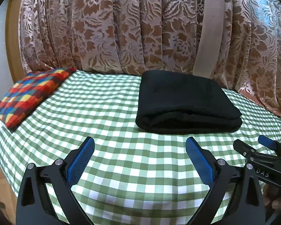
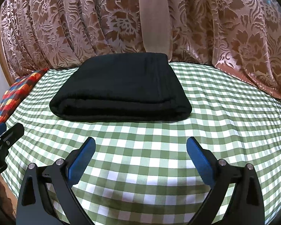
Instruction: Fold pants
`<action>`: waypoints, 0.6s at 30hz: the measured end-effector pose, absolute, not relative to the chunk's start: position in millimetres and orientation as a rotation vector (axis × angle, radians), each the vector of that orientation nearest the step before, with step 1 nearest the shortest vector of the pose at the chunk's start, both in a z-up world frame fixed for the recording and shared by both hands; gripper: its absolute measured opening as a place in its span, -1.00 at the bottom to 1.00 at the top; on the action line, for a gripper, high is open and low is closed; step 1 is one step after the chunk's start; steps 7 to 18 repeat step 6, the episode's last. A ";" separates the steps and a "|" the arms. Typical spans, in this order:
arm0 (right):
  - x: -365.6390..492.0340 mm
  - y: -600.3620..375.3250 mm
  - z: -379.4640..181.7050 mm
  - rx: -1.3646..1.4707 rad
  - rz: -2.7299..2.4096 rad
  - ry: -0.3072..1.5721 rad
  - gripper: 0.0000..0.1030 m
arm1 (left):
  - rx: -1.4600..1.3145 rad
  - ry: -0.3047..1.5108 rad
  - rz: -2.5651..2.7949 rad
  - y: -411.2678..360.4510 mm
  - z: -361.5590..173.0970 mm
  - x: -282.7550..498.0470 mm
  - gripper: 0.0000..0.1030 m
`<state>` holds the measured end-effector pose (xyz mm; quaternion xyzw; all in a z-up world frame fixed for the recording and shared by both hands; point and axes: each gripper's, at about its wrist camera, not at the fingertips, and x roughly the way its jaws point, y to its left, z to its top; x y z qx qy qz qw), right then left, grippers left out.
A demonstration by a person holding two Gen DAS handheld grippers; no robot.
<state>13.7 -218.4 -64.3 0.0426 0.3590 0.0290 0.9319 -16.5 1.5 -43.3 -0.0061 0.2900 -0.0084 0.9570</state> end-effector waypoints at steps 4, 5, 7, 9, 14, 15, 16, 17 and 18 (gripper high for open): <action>13.3 -218.9 -63.0 0.093 0.062 0.736 0.89 | -0.018 0.605 -0.001 4.1 -45.5 -14.9 0.88; 13.5 -218.2 -63.1 0.091 0.062 0.738 0.90 | -0.020 0.612 -0.005 4.8 -46.1 -14.1 0.88; 13.5 -217.4 -63.4 0.087 0.060 0.739 0.90 | -0.021 0.620 -0.004 5.8 -47.0 -13.0 0.88; 13.5 -217.4 -63.4 0.087 0.060 0.739 0.90 | -0.021 0.620 -0.004 5.8 -47.0 -13.0 0.88; 13.5 -217.4 -63.4 0.087 0.060 0.739 0.90 | -0.021 0.620 -0.004 5.8 -47.0 -13.0 0.88; 13.5 -217.4 -63.4 0.087 0.060 0.739 0.90 | -0.021 0.620 -0.004 5.8 -47.0 -13.0 0.88; 13.5 -217.4 -63.4 0.087 0.060 0.739 0.90 | -0.021 0.620 -0.004 5.8 -47.0 -13.0 0.88; 13.5 -217.4 -63.4 0.087 0.060 0.739 0.90 | -0.021 0.620 -0.004 5.8 -47.0 -13.0 0.88; 13.5 -217.4 -63.4 0.087 0.060 0.739 0.90 | -0.021 0.620 -0.004 5.8 -47.0 -13.0 0.88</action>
